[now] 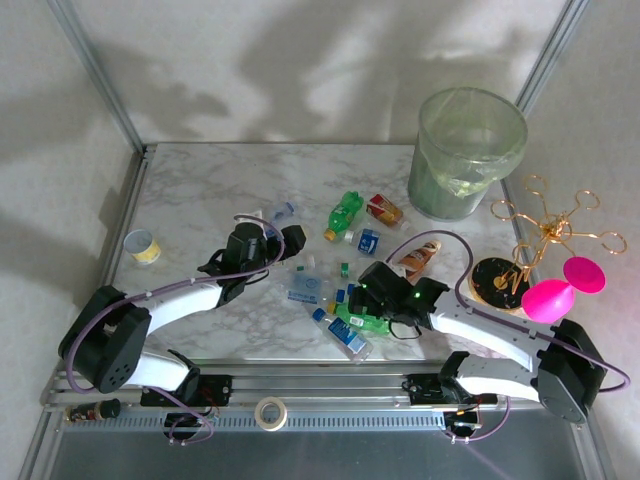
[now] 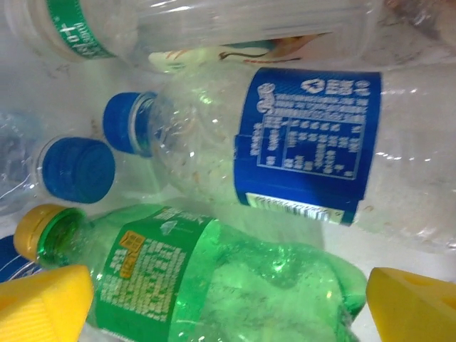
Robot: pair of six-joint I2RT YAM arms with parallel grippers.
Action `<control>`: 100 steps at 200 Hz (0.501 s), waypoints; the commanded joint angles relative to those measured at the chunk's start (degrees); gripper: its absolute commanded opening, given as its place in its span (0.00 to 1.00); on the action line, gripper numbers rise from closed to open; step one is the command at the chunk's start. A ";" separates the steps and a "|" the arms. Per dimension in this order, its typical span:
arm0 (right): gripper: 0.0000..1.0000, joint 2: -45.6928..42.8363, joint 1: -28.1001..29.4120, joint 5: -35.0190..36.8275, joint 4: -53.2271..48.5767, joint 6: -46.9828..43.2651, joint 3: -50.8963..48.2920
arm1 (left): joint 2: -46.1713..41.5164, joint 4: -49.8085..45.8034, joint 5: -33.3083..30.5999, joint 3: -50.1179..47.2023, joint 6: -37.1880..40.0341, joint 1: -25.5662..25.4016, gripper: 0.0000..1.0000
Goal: Put the plastic bottles in the bin
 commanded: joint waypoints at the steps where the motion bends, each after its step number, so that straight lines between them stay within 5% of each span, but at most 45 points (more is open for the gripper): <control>1: 0.99 0.46 3.57 2.24 -4.24 0.42 2.94 | -1.33 -1.46 -1.36 -0.44 0.68 0.66 0.99; 44: 0.99 7.77 14.57 6.70 -9.51 -0.13 11.65 | -2.85 -0.75 -2.86 -2.30 -1.19 1.56 1.00; 100: 0.96 20.68 21.46 5.37 -9.13 -5.76 18.08 | -7.68 1.09 -3.78 -7.18 -5.14 5.16 1.00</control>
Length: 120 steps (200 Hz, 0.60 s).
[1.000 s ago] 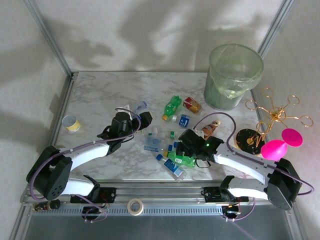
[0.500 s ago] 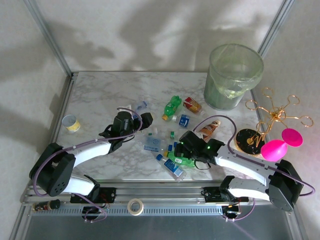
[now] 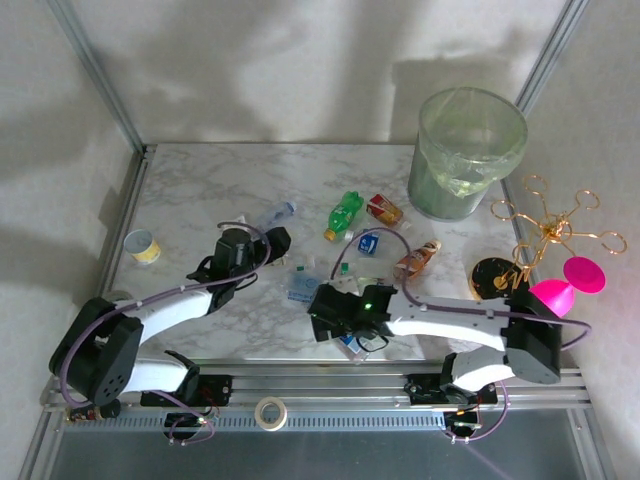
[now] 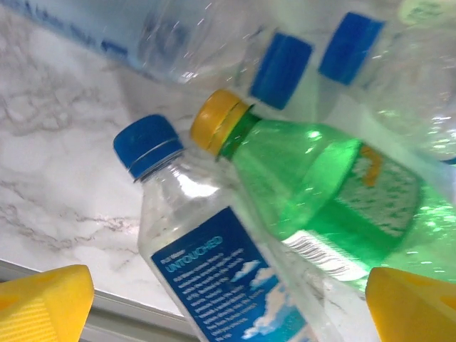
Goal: Put the plastic bottles in the bin
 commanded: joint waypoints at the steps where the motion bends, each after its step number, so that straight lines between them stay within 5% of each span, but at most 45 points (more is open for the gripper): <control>1: 0.95 3.69 2.35 0.47 -2.12 -3.13 2.22 | -3.04 0.95 -1.86 -1.55 -1.83 1.09 1.00; 120: 0.80 9.38 2.72 -0.21 5.14 -7.62 -3.12 | -8.97 -2.07 -4.87 -4.60 -3.32 3.38 1.00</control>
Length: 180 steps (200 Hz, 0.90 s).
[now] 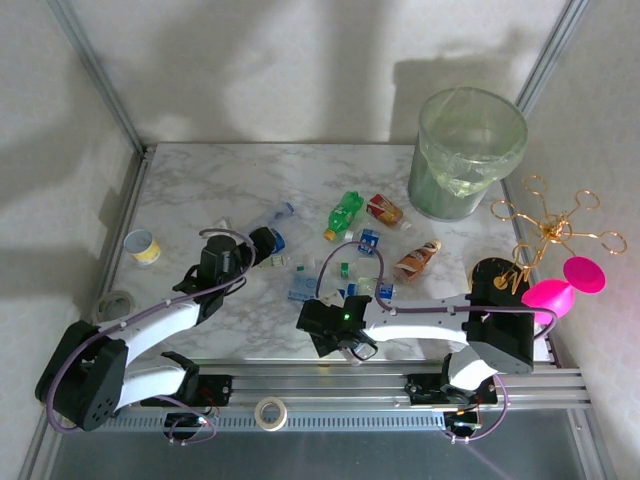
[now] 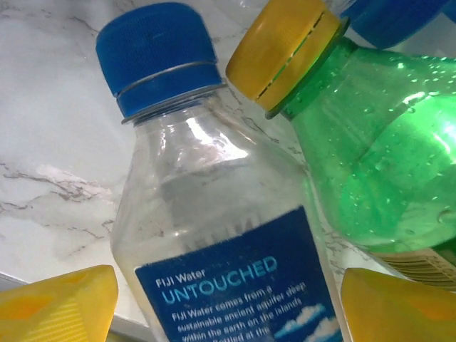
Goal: Put the plastic bottles in the bin
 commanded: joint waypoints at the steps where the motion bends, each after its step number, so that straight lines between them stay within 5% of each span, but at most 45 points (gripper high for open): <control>1: 0.80 1.38 0.56 1.24 1.46 -1.90 -1.11 | -1.52 -0.89 -1.68 -0.21 -0.92 0.74 1.00; 70: 0.54 2.25 0.55 0.73 3.49 -5.22 -0.08 | -4.29 -1.73 -3.39 -1.34 -1.07 1.57 1.00; 117: 0.47 -3.43 -1.29 -1.42 7.06 -8.89 0.55 | -5.32 -0.39 -3.58 -2.23 -1.47 3.62 1.00; 180: 0.44 -17.29 -14.84 -9.65 19.26 -14.18 1.28 | -7.47 1.29 -1.03 -3.54 -1.40 6.76 1.00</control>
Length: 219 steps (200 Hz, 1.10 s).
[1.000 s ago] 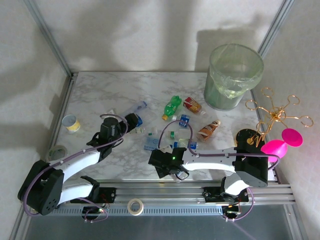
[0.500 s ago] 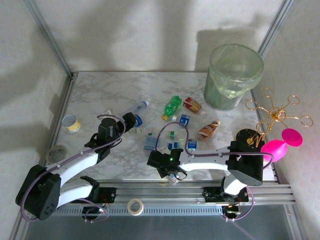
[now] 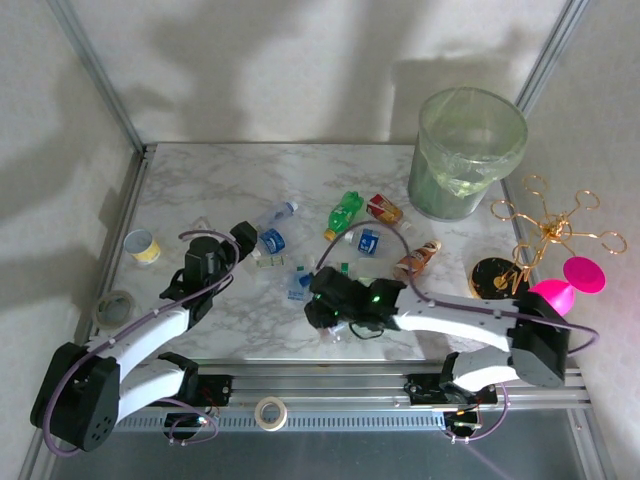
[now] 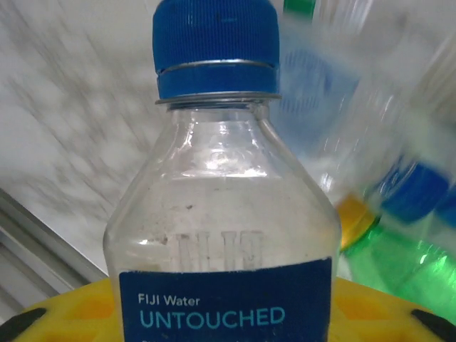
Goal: Put the plastic bottles in the bin
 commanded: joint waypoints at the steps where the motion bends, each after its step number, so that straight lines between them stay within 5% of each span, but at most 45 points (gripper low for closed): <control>1: 0.44 -3.87 -6.17 -2.90 5.05 -2.58 1.97 | -1.53 1.44 0.89 -1.31 -0.83 0.90 1.00; 60: 0.43 -5.71 -24.89 -0.65 7.54 -9.11 15.94 | 3.07 8.04 7.21 -1.77 -3.12 0.93 1.00; 124: 0.42 0.39 -44.52 3.77 12.41 -11.05 32.41 | 4.95 5.02 8.67 -0.08 -3.55 0.86 1.00; 219: 0.42 21.43 -58.48 16.78 14.73 -13.43 53.15 | -7.32 -6.41 0.52 -4.17 1.66 0.89 1.00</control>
